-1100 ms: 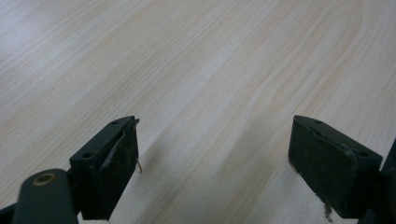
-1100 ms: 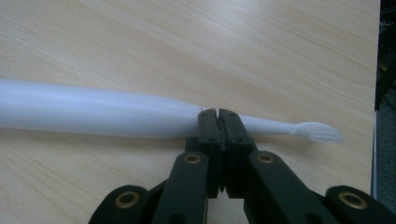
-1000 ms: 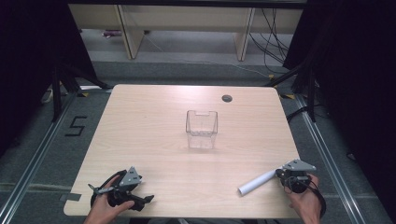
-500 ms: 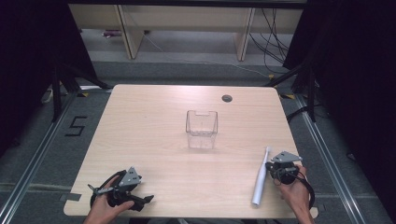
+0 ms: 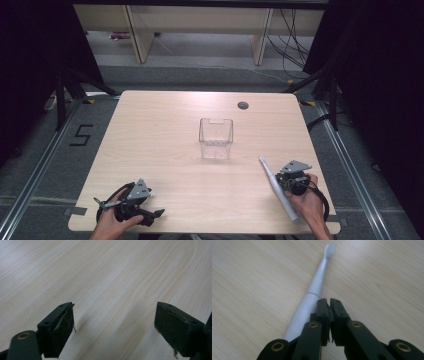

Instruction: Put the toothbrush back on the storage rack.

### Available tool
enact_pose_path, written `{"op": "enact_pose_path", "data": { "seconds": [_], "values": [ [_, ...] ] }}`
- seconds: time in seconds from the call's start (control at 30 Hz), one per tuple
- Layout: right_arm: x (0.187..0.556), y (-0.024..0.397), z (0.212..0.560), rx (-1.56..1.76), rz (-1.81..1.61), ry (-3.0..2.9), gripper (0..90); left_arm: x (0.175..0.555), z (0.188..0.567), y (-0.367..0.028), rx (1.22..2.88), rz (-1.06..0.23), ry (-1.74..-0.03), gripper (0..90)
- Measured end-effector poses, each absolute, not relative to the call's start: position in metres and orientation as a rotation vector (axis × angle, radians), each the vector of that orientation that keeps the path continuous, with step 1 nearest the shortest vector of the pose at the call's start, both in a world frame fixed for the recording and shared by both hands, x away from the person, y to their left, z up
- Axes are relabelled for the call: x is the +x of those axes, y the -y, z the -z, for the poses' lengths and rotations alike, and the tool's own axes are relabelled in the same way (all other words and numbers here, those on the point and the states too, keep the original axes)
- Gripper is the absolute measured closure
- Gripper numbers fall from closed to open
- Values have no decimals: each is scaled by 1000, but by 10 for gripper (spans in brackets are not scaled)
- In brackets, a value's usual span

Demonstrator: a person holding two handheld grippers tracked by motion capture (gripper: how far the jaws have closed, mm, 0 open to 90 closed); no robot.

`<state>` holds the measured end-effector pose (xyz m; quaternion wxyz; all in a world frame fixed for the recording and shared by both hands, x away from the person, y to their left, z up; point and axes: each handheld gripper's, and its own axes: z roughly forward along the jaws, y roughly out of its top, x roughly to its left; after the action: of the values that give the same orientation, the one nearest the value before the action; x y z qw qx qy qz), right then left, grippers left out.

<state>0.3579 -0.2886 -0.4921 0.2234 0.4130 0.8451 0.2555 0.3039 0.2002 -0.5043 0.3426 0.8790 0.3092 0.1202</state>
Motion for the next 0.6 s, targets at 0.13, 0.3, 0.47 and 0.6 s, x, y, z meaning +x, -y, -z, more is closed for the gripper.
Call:
{"op": "enact_pose_path", "data": {
  "seconds": [0.13, 0.3, 0.47, 0.6],
  "values": [
    [358, 286, 492, 1126, -705, -2350, 856, 304, 504, -201, 2290, -314, -798, 157],
    [356, 283, 492, 1101, -706, -2361, 852, 304, 504, -201, 2290, -314, -797, 157],
    [355, 277, 492, 1067, -695, -2385, 841, 304, 504, -201, 2289, -315, -796, 157],
    [353, 275, 490, 1109, -712, -2375, 799, 304, 504, -201, 2289, -314, -796, 157]
  ]
}}
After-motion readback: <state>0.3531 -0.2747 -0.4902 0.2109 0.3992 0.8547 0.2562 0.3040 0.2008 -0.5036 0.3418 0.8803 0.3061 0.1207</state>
